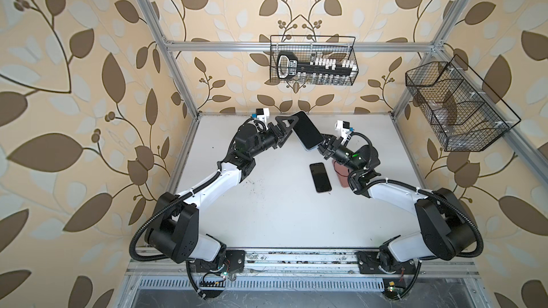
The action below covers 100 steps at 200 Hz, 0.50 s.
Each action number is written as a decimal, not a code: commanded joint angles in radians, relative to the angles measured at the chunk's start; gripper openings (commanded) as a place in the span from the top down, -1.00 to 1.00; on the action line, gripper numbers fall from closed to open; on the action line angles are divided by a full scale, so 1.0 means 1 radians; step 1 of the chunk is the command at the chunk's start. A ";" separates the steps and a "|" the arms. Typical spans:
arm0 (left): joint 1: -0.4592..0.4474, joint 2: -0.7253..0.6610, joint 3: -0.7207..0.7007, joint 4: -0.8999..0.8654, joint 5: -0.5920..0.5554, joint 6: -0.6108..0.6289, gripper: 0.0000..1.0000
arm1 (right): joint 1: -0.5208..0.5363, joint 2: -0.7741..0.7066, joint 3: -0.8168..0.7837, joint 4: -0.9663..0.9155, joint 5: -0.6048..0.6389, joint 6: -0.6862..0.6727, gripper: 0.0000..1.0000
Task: Take the phone out of the phone case
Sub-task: Remove the phone case from the phone.
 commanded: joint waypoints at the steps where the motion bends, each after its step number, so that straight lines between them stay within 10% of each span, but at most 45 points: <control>1: -0.008 -0.071 0.044 -0.021 -0.013 0.011 -0.97 | -0.006 -0.024 -0.008 0.056 0.027 0.009 1.00; 100: -0.159 -0.325 -0.035 -0.296 -0.222 -0.142 -0.98 | -0.028 0.035 0.045 0.028 0.053 -0.033 1.00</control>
